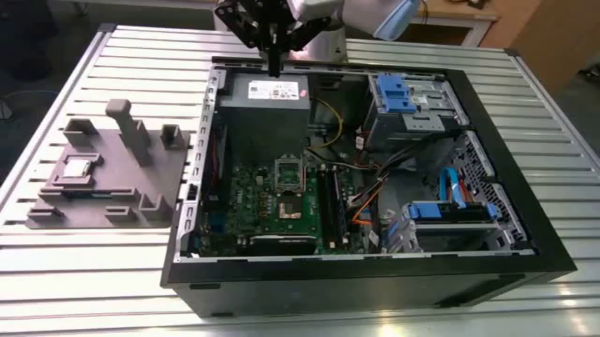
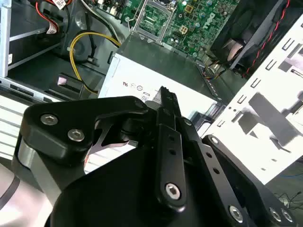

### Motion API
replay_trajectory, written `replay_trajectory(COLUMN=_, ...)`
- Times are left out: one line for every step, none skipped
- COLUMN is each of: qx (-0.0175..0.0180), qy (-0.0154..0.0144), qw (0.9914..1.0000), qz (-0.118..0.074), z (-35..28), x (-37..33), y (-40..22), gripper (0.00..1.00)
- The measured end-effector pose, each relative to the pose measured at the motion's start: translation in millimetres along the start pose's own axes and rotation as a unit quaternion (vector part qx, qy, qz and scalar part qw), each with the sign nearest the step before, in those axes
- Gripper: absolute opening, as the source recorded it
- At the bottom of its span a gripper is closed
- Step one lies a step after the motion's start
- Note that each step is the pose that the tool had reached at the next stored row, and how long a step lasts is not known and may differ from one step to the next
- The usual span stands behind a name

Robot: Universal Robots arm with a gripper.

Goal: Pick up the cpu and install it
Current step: 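Reach for the cpu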

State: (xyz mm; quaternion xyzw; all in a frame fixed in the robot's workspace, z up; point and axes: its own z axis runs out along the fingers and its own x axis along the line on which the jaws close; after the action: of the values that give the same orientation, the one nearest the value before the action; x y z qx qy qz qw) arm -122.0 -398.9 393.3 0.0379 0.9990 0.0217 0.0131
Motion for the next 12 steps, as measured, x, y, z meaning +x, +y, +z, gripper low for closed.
replay_trajectory(qx=0.0, qy=0.0, qw=1.0, qz=0.0, z=0.0, x=0.0, y=0.0, gripper=0.1)
replay_trajectory(qx=0.0, qy=0.0, qw=1.0, qz=0.0, z=0.0, x=0.0, y=0.0, gripper=0.1)
replay_trajectory(qx=0.0, qy=0.0, qw=1.0, qz=0.0, z=0.0, x=0.0, y=0.0, gripper=0.1)
replay_trajectory(qx=0.0, qy=0.0, qw=1.0, qz=0.0, z=0.0, x=0.0, y=0.0, gripper=0.1)
replay_trajectory(qx=0.0, qy=0.0, qw=1.0, qz=0.0, z=0.0, x=0.1, y=0.0, gripper=0.1)
replay_trajectory(qx=0.0, qy=0.0, qw=1.0, qz=0.0, z=-0.1, x=0.3, y=0.0, gripper=0.1)
replay_trajectory(qx=0.0001, qy=0.0, qw=1.0, qz=0.0, z=-0.1, x=0.7, y=0.0, gripper=0.1)
replay_trajectory(qx=0.0, qy=0.0, qw=1.0, qz=0.0, z=-0.1, x=1.1, y=-0.1, gripper=0.1)
replay_trajectory(qx=0.0, qy=0.0, qw=1.0, qz=0.0, z=0.0, x=1.6, y=-0.1, gripper=0.1)
replay_trajectory(qx=0.0, qy=0.0, qw=1.0, qz=0.0, z=0.0, x=2.3, y=-0.2, gripper=0.1)
replay_trajectory(qx=0.0, qy=0.0, qw=1.0, qz=0.0, z=0.0, x=3.2, y=-0.3, gripper=0.1)
replay_trajectory(qx=0.0, qy=0.0, qw=1.0, qz=0.0, z=-0.1, x=4.1, y=-0.3, gripper=0.1)
